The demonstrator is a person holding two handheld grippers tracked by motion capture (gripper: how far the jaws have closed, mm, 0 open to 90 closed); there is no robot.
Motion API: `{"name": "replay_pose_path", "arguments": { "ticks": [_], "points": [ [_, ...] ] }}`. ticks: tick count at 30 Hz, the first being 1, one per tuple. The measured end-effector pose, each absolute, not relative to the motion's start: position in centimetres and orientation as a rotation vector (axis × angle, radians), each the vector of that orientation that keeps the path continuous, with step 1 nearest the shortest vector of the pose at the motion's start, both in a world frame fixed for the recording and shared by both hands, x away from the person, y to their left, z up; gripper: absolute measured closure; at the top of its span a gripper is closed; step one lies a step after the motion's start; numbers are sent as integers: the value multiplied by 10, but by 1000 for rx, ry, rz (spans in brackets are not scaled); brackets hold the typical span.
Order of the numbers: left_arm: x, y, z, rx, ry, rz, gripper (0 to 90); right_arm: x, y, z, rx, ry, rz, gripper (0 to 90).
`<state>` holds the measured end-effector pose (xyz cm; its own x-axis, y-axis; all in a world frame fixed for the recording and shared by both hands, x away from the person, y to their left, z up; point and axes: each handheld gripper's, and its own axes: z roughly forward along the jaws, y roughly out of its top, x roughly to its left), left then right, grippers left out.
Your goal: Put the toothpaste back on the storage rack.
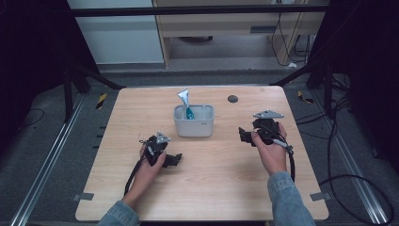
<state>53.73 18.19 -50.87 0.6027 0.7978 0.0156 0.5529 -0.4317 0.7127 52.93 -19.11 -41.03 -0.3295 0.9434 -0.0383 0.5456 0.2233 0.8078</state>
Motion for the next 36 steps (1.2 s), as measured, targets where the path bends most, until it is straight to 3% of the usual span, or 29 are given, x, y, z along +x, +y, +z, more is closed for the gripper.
{"name": "replay_pose_path", "arguments": {
  "ticks": [36],
  "points": [
    [537, 182, -509, 2148, 1063, 464, 0, 536, -224, -482, 1533, 1966, 863, 112]
  ]
}}
